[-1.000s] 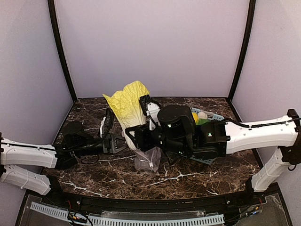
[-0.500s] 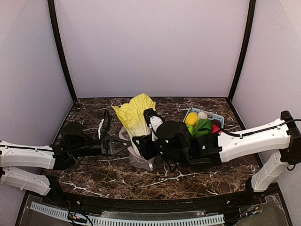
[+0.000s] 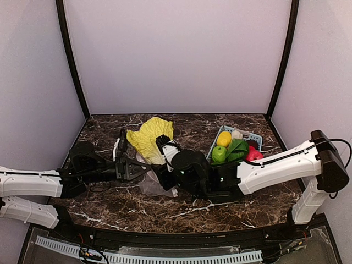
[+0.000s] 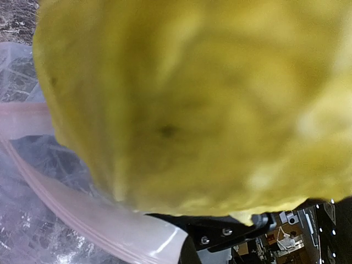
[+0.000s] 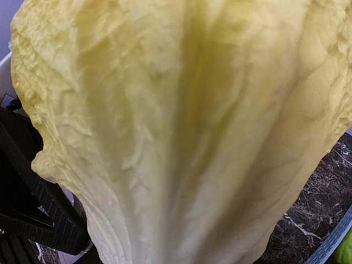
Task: Place the food in the zip-top bag and seal the zipper
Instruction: Place the fake vegetable in the zipper food storage bag.
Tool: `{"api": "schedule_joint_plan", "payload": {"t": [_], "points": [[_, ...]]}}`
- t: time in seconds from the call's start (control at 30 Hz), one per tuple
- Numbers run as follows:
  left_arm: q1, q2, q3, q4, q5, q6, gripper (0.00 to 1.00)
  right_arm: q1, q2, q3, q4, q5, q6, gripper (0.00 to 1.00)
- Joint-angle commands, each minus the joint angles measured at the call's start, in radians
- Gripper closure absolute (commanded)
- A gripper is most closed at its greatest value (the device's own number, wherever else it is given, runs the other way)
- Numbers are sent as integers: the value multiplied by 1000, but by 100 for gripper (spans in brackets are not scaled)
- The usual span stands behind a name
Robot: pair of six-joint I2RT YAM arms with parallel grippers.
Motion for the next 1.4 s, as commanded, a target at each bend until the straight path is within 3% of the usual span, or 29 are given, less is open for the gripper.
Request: {"api": "schedule_joint_plan", "payload": {"t": [0.0,0.23,0.77,1.07,1.37], "points": [[10,-51,-11,19,37,-13,99,-18,17,19,14,10,-7,98],[36,-68,-49,23,32,-23,99,-17,7,46,-7,-126,-23,91],[68,-136,-135,-7,6,-25,99,-15,-100,29,-72,-288,34,41],[69,-141,-133,-4,20,-29,99,-14,-62,60,-109,-275,37,33],[69,-143,-134,-19,42,-22,99,-10,-54,67,-108,-276,38,12]]}}
